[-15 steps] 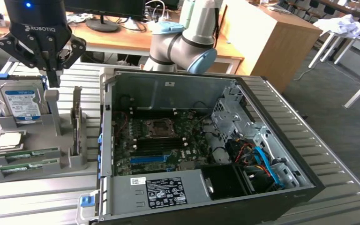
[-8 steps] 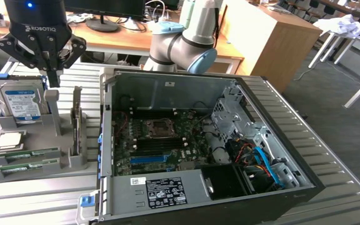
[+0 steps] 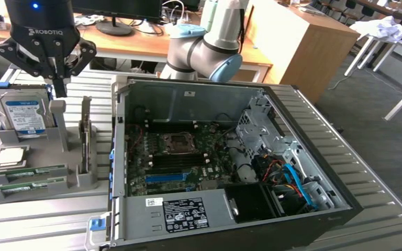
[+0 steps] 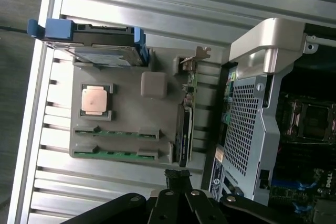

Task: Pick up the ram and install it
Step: 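Pick up the ram and move it above insertion slot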

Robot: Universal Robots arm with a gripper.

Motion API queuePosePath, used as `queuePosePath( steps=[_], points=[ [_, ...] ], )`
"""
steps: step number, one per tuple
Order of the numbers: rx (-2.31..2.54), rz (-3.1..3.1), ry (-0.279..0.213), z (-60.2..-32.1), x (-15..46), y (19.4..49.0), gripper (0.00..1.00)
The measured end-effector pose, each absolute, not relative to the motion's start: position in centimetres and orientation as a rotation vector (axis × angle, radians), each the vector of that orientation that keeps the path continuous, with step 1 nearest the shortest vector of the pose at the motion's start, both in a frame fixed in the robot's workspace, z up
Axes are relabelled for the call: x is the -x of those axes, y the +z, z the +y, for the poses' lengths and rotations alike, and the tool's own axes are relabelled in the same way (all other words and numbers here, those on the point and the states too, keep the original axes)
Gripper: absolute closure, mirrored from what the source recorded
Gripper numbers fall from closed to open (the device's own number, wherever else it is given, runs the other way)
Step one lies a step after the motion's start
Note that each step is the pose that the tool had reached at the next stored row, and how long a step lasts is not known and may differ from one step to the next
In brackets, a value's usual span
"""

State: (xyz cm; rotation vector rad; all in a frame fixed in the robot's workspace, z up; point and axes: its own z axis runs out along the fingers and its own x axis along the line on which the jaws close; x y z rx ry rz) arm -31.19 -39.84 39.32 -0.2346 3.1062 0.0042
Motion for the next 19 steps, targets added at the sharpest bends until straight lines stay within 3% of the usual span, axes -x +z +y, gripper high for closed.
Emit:
queuePosePath(
  steps=[19],
  points=[
    [0.373, 3.093, 0.006, -39.84, 31.19, 39.33, 0.9]
  ],
)
